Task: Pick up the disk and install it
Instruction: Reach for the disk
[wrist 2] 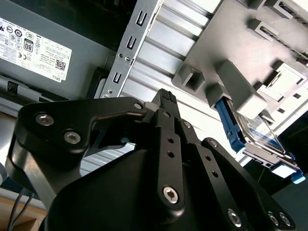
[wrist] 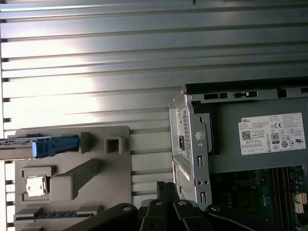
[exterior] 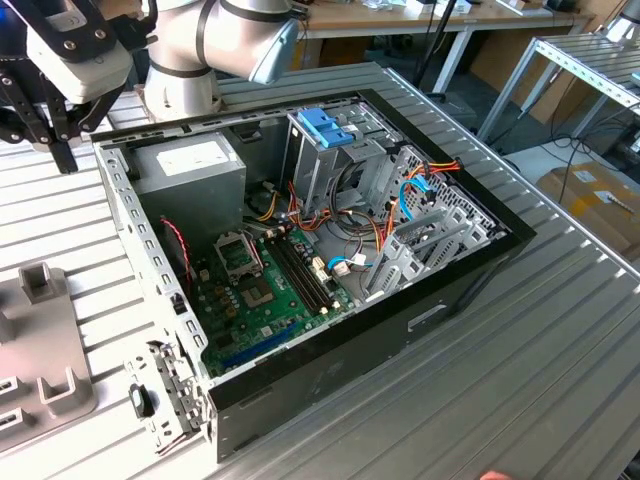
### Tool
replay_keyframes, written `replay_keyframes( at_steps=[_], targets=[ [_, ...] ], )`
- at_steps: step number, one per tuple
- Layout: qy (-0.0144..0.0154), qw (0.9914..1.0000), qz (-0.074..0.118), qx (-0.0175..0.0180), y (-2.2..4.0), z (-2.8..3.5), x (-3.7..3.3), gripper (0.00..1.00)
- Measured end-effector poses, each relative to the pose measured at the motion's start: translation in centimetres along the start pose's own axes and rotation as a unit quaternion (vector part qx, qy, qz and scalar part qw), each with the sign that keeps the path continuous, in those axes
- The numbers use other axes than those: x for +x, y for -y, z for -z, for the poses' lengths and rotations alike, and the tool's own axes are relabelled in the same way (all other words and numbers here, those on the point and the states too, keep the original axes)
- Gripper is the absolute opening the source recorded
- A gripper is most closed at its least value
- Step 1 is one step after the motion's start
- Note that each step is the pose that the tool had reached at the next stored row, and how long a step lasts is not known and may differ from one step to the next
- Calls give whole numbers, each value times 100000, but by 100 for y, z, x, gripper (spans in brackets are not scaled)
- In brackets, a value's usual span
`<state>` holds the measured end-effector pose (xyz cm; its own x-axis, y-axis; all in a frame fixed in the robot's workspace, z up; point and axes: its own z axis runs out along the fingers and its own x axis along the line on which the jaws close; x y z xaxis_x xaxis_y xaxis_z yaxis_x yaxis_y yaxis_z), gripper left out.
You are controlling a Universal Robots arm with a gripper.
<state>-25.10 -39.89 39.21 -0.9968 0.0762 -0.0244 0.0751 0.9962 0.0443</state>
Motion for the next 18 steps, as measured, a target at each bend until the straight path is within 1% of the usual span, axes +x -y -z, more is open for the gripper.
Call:
replay_keyframes(
  at_steps=[4, 9, 11, 12, 18],
  targets=[
    [1, 100000, -10, 0, 1, 0, 11, 11],
    [0, 100000, 2, 2, 5, 0, 67, 11],
    [-1, 100000, -1, 0, 10, 0, 126, 11],
    [3, 100000, -2, 0, 13, 0, 166, 11],
    [0, 100000, 4, 1, 23, -2, 304, 11]
  ],
)
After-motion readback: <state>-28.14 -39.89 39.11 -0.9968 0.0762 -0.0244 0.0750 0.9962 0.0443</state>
